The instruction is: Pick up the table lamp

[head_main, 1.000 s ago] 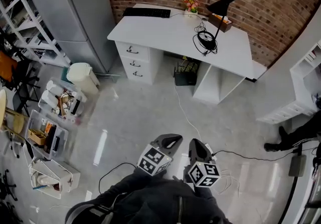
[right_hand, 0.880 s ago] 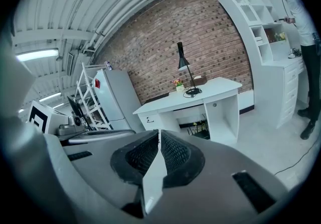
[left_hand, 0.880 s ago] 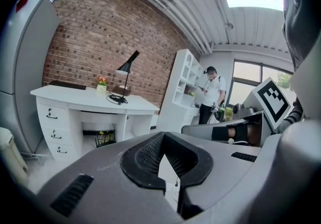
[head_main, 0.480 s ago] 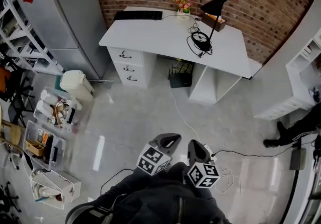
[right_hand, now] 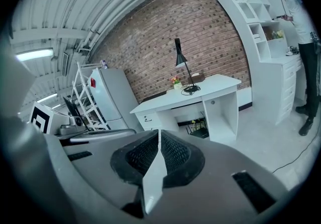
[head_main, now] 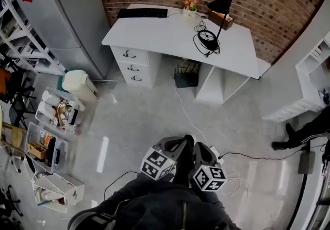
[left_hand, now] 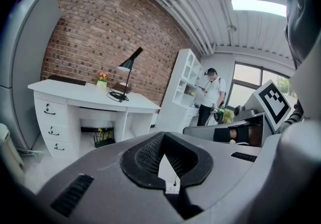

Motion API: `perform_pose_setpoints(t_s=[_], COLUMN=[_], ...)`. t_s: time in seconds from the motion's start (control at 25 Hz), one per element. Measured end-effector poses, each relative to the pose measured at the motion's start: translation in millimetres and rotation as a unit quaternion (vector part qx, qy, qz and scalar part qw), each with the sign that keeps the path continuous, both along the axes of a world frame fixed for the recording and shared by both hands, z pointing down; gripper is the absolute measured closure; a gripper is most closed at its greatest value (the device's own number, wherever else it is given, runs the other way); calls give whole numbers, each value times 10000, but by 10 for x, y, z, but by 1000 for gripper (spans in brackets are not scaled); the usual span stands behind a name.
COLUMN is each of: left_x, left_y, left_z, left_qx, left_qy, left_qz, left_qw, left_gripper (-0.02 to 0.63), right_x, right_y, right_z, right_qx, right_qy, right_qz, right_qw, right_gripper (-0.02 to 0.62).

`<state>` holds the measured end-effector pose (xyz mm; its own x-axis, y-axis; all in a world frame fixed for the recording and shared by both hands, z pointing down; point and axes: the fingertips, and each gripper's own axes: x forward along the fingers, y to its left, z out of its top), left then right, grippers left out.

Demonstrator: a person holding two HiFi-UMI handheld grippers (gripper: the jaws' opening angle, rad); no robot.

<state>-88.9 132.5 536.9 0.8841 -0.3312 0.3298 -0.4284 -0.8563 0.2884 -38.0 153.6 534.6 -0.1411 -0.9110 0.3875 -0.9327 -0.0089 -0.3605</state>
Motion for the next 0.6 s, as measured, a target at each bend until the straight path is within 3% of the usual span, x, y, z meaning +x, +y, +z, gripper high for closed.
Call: perform_pose_setpoints(t_s=[0.6], left_x=[308], left_y=[-526], left_z=[4], left_qx=[107], left_qy=[-72], left_qz=[-191], left_qw=[9997], left_gripper=[600], right_x=[310], right_y=[-539], right_z=[43], right_qx=[62], right_qy=[-69], right_qz=[-156], right_qw=[9998], right_gripper=[577])
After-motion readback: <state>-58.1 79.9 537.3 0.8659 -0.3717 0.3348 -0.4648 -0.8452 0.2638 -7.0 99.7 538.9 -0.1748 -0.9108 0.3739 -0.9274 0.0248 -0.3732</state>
